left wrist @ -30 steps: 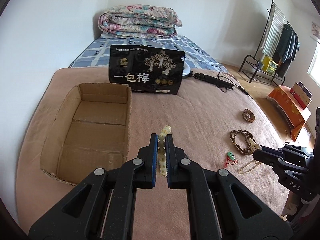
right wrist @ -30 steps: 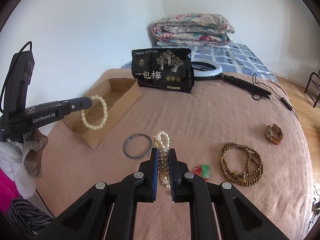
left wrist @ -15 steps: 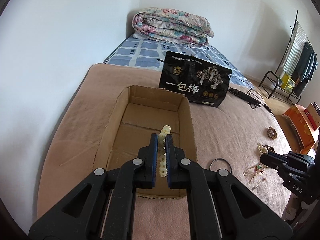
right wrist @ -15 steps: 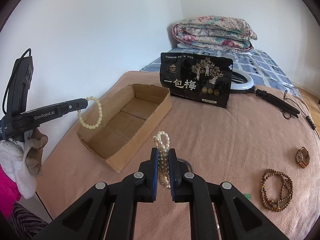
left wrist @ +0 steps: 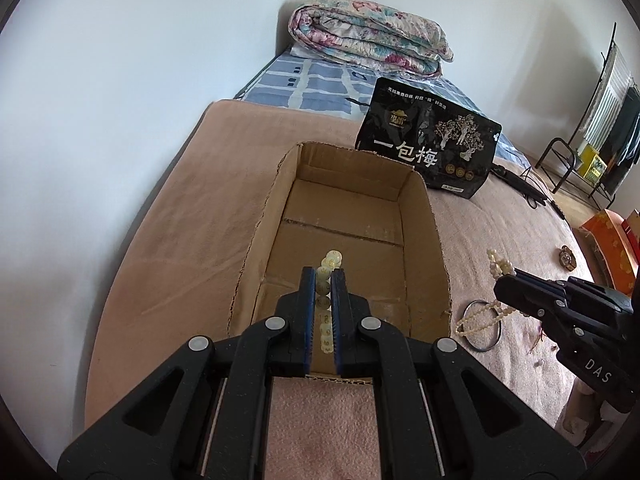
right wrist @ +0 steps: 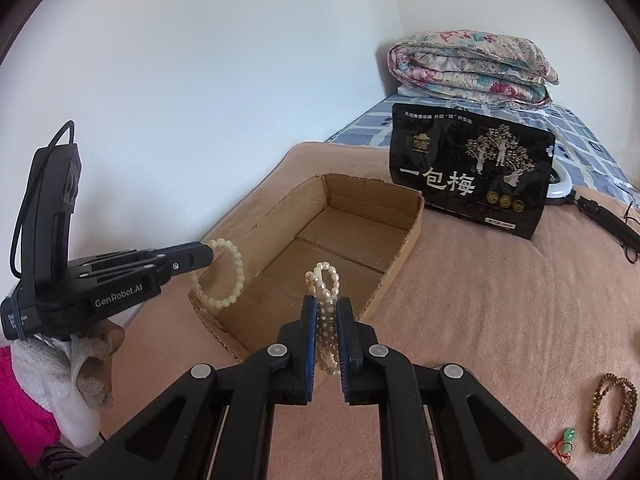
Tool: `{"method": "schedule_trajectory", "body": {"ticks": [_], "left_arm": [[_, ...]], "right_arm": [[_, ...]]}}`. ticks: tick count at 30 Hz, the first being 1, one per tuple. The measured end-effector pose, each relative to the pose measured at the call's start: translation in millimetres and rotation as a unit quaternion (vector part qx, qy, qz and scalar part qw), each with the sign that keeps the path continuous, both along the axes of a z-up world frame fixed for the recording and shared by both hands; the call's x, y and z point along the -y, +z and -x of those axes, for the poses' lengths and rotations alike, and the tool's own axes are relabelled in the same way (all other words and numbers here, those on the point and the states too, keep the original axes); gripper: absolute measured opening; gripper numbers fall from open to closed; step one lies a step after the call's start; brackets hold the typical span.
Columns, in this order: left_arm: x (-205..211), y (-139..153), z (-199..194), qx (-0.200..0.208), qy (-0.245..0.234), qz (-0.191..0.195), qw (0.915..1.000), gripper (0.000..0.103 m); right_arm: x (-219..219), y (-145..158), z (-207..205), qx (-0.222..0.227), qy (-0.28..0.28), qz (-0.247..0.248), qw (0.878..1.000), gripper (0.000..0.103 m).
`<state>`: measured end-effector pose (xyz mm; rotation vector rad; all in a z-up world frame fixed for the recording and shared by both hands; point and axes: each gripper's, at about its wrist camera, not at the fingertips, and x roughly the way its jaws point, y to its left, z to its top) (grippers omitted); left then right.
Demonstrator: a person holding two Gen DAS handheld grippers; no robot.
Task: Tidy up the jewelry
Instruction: 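Carry the bracelet with the left tool while the right tool carries the necklace to the box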
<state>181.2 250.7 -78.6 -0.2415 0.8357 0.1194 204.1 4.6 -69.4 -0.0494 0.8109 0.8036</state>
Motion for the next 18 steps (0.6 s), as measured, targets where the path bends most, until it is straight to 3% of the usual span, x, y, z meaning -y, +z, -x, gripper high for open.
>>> {"method": "schedule_trajectory", "body": {"ticks": [12,18], "left_arm": [[-11.0,-9.7,-3.9,-0.011,0.011,0.008,0.9998,0.005],[-11.7,-10.3,-5.1,-0.012,0.013,0.010,0.9998,0.005]], "right_arm": [[-32.9,-16.2,-12.0,-0.020,0.004,-0.021,1.000,0.007],[-29.7,-9.2,-16.3,-0.024,-0.008,-0.041,0.999,0.007]]}}
